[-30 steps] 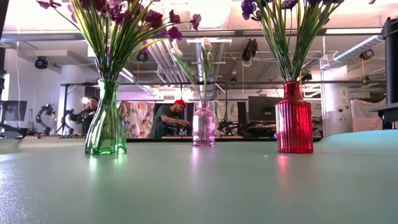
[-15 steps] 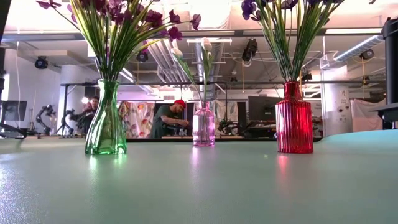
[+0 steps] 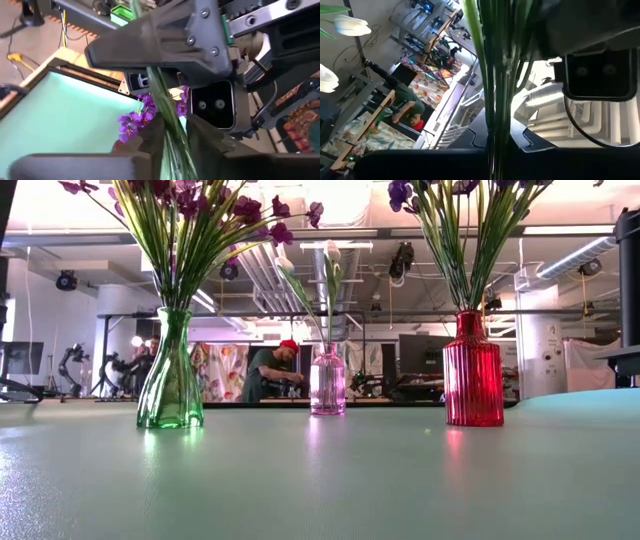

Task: Sort flowers into vase by color
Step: Put the violet flowers into the red flower vase

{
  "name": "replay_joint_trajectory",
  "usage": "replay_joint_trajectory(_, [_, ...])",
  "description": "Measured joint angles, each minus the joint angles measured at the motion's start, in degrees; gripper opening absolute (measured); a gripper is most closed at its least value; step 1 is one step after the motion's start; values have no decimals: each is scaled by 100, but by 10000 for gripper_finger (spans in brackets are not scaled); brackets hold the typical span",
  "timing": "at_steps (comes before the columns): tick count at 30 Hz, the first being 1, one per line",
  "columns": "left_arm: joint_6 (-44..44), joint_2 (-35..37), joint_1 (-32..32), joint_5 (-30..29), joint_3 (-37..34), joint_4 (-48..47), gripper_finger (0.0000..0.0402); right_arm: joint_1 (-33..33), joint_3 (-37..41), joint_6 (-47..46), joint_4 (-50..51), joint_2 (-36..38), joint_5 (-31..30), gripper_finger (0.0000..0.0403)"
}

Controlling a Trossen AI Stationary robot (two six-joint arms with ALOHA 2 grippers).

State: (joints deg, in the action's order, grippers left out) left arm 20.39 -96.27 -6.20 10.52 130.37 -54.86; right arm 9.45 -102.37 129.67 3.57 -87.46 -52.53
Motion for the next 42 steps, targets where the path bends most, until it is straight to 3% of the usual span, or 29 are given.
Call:
replay_joint_trajectory(9, [-947, 92, 0, 12, 450, 165, 186, 0, 4, -37, 15, 69, -126, 9])
replay_joint_trajectory(14, [-1801, 426, -7, 53, 466, 309, 219, 0, 9, -933, 19, 277, -256, 9])
replay_joint_trajectory(18, [-2317, 680, 17, 50, 448, 126, 226, 0, 9, -2326, 53, 663, -239, 9])
replay_joint_trajectory(22, [-2858, 856, 136, 53, 428, -130, 226, -2, 7, -4665, 798, 1191, 131, 9])
replay_joint_trajectory(25, [-3124, 955, 368, 51, 387, -324, 226, -2, 7, -6885, 1649, 1591, 877, 9])
replay_joint_trajectory(28, [-3319, 964, 765, -96, 271, -573, 225, -2, 6, -9013, 2362, 1914, 2106, 9])
replay_joint_trajectory(31, [-3618, 942, 1268, -823, -79, -566, 218, 4, 24, -10291, 2612, 2010, 3096, 9])
replay_joint_trajectory(34, [-3837, 982, 1593, -1497, -574, -408, 213, 61, 150, -10827, 2631, 1943, 3352, 9])
replay_joint_trajectory(38, [-3632, 1314, 1733, -1541, -1560, 176, 211, 194, 456, -11142, 2531, 1789, 3305, 9])
replay_joint_trajectory(42, [-3396, 1999, 1871, -1544, -3047, 1379, 210, 468, 910, -11153, 1911, 1822, 3303, 9])
